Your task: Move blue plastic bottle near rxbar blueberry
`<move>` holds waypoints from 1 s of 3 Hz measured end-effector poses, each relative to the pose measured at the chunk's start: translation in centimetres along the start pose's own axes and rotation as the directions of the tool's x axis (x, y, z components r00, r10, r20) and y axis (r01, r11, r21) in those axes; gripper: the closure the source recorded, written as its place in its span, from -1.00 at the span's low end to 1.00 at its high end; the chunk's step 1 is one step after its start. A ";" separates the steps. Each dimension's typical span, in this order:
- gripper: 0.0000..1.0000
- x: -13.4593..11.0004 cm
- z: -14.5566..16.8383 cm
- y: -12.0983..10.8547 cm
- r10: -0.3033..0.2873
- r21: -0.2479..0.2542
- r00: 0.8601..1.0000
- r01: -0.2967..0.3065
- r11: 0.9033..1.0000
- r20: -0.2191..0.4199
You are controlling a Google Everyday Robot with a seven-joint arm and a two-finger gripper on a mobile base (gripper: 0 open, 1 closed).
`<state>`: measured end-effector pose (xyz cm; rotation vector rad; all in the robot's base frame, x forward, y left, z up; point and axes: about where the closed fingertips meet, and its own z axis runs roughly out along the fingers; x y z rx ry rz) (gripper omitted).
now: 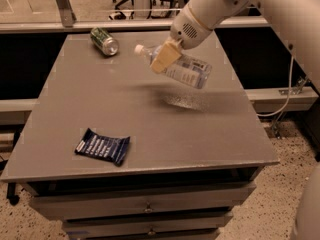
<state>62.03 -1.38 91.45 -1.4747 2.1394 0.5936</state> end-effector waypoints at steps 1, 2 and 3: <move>1.00 0.1 0.4 6.5 -0.219 -0.060 0.975 0.217 0.974 -0.034; 1.00 0.0 2.1 11.7 -0.338 -0.058 0.939 0.335 0.941 -0.066; 1.00 -0.9 4.1 15.0 -0.393 -0.053 0.916 0.389 0.920 -0.077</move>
Offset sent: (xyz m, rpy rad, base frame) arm -0.1643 0.0863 -0.0268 -0.1739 -0.2192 0.4066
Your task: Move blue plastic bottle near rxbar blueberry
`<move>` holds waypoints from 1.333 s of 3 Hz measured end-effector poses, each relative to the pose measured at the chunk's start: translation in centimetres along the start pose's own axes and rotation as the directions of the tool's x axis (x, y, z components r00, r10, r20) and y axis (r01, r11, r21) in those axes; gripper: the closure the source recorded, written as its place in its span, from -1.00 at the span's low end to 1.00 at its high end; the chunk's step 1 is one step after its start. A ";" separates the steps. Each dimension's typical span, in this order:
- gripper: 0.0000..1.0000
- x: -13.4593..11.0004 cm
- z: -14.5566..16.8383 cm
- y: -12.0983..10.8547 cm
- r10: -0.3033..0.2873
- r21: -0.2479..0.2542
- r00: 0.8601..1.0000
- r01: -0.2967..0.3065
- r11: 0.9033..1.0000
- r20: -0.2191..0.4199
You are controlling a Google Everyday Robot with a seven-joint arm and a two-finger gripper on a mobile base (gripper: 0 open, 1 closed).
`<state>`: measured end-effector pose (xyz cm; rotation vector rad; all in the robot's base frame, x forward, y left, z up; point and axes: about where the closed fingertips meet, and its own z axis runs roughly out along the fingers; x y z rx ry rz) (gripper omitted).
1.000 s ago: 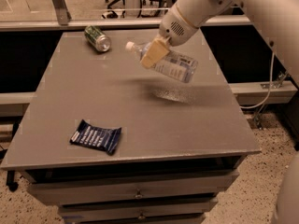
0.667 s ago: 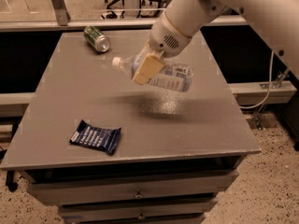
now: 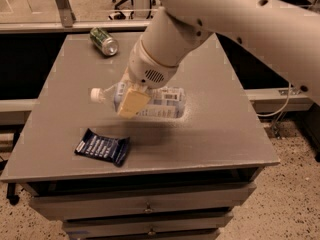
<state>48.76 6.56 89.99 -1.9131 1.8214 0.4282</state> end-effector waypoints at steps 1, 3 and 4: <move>1.00 -1.6 1.5 0.9 -0.024 0.001 1.000 0.024 1.000 -0.005; 0.19 -2.5 3.8 0.2 0.020 -0.031 0.999 -0.020 0.999 -0.027; -0.28 -2.5 4.7 -0.4 0.057 -0.045 0.998 -0.058 0.997 -0.034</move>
Offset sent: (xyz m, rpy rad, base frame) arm -0.0030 0.0488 -0.0223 -0.0334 0.0454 0.0083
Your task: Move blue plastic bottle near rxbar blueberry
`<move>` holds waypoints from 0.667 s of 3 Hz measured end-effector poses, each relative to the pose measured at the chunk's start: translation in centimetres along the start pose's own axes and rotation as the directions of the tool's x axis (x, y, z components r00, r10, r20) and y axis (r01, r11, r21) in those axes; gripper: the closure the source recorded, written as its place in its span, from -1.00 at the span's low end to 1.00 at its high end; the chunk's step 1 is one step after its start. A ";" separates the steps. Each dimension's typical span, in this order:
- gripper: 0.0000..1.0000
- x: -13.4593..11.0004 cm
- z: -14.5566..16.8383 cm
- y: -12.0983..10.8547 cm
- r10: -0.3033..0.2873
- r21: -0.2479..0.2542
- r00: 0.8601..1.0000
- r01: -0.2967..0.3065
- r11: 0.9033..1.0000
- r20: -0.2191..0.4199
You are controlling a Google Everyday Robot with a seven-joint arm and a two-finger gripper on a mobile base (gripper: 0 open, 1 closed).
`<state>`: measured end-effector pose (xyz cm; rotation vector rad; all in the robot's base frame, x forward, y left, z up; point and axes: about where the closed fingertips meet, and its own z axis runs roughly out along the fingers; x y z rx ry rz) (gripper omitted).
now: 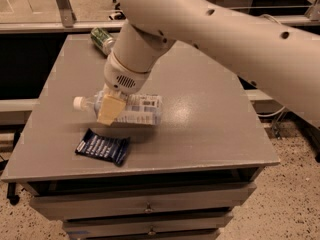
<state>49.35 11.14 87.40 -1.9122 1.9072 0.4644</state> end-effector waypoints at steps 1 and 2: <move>-0.74 0.2 0.5 -0.3 0.034 -0.010 0.999 -0.034 0.999 -0.006; -1.00 0.5 0.8 -0.5 0.068 -0.012 0.998 -0.068 0.998 -0.015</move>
Offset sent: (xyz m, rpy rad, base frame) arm 0.0092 -0.0050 -0.0136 -0.0183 0.0693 -0.0936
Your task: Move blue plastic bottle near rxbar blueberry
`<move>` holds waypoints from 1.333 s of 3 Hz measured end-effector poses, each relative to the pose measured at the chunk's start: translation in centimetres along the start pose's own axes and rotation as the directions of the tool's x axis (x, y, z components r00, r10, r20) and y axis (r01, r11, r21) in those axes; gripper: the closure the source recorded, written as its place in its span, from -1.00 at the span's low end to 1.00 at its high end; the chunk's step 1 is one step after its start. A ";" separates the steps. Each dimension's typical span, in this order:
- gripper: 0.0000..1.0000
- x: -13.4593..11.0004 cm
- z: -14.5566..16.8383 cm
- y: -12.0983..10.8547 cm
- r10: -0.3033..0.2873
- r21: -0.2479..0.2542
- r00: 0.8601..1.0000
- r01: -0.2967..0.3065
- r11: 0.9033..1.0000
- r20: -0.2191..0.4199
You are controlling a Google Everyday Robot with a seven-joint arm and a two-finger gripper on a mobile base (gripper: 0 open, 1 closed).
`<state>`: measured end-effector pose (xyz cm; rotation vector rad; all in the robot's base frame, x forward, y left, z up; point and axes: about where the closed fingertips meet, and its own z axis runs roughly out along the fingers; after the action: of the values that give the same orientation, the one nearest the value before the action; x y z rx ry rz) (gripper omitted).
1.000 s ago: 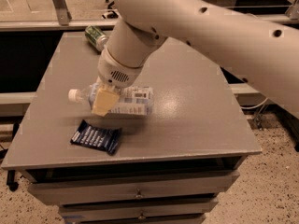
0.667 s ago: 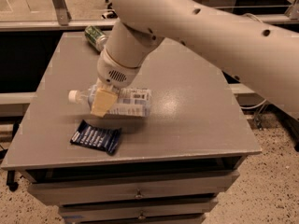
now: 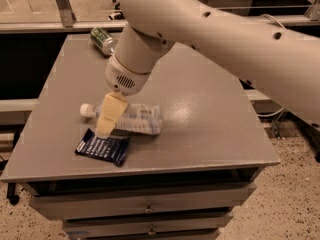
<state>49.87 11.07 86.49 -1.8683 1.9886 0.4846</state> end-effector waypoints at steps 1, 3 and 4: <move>-1.00 0.4 0.2 -0.2 0.024 -0.003 1.000 -0.024 1.000 -0.008; -1.00 3.9 -1.2 -3.3 0.096 -0.001 0.992 -0.096 0.995 0.077; -1.00 9.4 -4.4 -6.7 0.131 0.005 0.969 -0.135 0.991 0.211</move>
Offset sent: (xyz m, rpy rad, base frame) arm 0.0169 -0.0239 -0.0126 -0.0070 0.0415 -0.0880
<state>55.93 0.36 85.75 -1.6055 1.9757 0.6689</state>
